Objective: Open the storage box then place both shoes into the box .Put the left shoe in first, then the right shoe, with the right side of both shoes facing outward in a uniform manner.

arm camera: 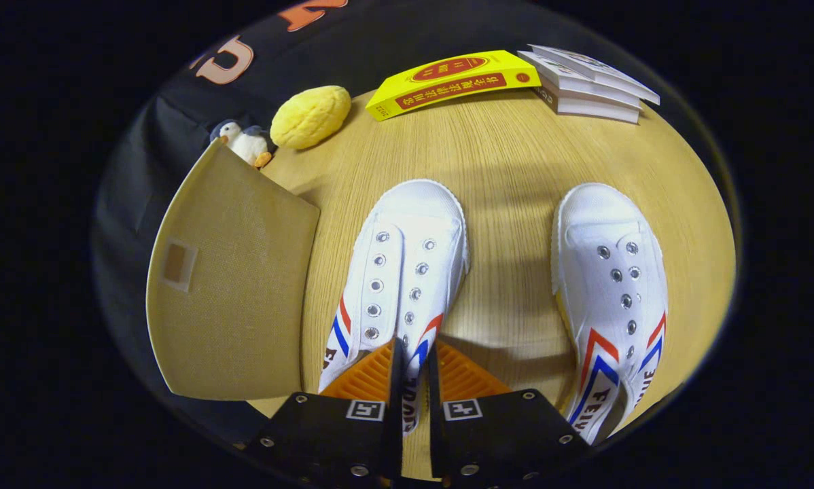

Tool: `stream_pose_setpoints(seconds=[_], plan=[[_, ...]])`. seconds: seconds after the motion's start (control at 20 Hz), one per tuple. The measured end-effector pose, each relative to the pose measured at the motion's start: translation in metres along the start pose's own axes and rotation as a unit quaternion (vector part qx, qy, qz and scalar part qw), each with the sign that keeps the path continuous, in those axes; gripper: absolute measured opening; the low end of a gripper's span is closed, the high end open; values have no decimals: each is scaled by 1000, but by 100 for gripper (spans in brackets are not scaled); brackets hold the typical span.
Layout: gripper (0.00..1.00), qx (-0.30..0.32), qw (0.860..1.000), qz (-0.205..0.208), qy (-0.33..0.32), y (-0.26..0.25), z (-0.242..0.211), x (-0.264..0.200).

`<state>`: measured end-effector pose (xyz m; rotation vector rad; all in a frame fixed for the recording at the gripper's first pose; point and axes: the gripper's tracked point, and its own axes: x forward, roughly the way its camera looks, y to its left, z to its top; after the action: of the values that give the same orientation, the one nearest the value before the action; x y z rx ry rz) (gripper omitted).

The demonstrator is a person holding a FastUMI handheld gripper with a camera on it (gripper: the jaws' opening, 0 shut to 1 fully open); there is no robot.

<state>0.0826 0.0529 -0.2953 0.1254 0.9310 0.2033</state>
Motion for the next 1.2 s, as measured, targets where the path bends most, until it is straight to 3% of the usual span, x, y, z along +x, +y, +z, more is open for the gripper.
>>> stream_pose_setpoints(seconds=[0.05,0.2,0.35,0.55,0.95,1.2], plan=[[9,-19,1000,-12,-13,0,-1,-2],[0,12,1000,-8,-24,-1,-2,0],[0,59,996,63,-36,3,-6,7],[0,187,969,158,-43,24,0,2],[0,175,966,146,-120,26,52,-73],[0,152,963,152,-164,75,90,-132]])
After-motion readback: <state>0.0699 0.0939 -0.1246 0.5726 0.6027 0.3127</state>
